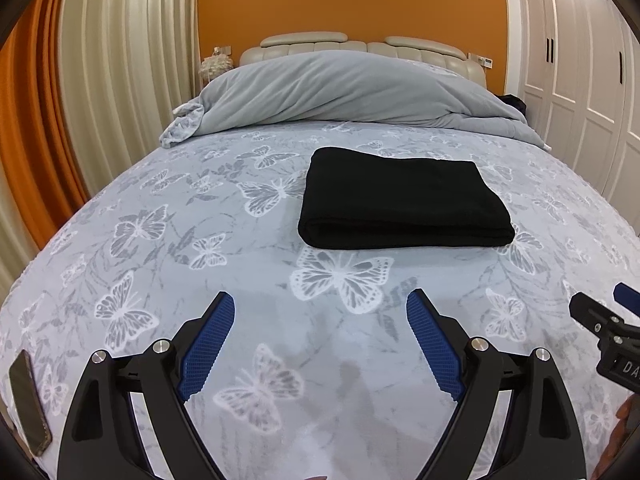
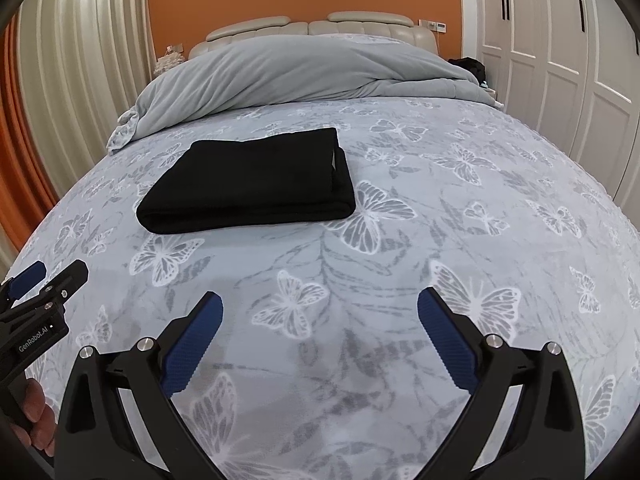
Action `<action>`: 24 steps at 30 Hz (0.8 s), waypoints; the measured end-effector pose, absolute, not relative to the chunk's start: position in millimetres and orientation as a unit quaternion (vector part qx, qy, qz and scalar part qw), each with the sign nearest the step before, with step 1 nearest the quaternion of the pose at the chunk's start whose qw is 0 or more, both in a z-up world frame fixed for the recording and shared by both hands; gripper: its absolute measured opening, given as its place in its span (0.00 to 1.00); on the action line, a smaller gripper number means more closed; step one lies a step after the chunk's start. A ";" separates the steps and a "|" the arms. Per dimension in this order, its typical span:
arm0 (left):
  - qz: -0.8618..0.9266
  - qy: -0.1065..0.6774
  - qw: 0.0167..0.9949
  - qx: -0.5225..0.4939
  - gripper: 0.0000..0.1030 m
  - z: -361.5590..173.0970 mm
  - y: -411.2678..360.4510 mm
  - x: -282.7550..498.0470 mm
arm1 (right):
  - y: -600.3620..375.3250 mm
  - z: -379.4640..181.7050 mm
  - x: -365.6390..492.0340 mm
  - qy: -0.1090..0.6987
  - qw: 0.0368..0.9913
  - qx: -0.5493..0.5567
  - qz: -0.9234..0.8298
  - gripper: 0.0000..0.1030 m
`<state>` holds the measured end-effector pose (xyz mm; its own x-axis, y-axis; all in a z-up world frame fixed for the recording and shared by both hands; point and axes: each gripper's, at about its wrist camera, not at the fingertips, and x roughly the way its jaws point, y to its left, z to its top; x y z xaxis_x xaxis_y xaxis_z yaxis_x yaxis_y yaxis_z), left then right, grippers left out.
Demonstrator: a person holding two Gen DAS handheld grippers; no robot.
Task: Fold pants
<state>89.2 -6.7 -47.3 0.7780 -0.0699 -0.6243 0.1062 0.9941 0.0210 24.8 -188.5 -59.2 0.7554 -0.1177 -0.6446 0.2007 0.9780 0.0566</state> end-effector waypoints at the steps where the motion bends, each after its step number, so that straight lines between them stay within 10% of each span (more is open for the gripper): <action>1: -0.046 0.330 0.942 0.027 0.83 -47.2 -6.4 89.2 | -188.2 -59.3 24.8 0.339 0.935 0.061 -0.085 0.93; 24: -0.046 0.331 0.942 0.035 0.89 -45.9 -8.9 89.3 | -185.0 -61.0 26.7 0.340 0.936 0.052 -0.076 0.93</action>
